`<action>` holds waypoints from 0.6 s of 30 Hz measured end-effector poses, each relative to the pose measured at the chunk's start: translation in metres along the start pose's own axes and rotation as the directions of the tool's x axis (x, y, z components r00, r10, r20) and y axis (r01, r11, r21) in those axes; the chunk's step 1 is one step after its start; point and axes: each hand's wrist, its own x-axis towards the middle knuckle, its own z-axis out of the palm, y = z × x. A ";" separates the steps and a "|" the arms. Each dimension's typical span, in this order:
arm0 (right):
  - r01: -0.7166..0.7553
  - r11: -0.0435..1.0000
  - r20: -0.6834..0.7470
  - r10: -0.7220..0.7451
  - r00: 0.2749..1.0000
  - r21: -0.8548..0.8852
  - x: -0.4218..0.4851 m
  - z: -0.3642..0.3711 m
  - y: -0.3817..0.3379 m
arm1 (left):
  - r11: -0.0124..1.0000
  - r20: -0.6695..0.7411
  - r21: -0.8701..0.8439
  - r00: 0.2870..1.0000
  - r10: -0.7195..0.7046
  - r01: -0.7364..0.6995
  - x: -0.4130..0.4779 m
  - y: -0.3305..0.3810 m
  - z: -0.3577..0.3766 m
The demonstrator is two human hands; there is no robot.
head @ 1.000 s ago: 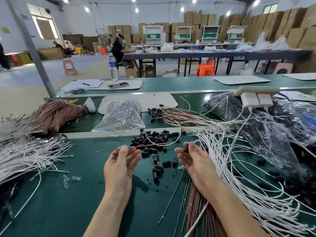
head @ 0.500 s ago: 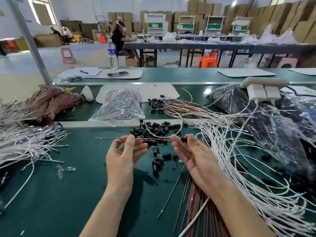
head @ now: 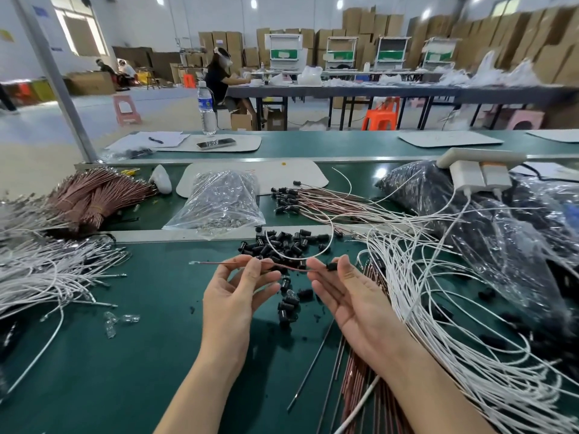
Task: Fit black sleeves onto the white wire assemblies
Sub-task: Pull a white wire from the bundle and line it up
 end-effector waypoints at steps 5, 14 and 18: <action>-0.014 0.995 0.010 0.013 1.000 0.100 0.000 -0.002 -0.001 | 0.988 0.013 -0.134 0.997 -0.077 0.078 0.001 -0.001 -0.001; -0.021 0.995 -0.077 0.029 0.997 0.099 -0.002 -0.002 -0.006 | 0.997 0.036 -0.014 0.996 -0.076 0.077 0.000 -0.001 0.000; -0.019 0.998 -0.081 0.024 0.996 0.056 -0.004 0.000 -0.008 | 0.996 0.026 -0.013 0.996 -0.086 0.086 0.000 0.001 -0.001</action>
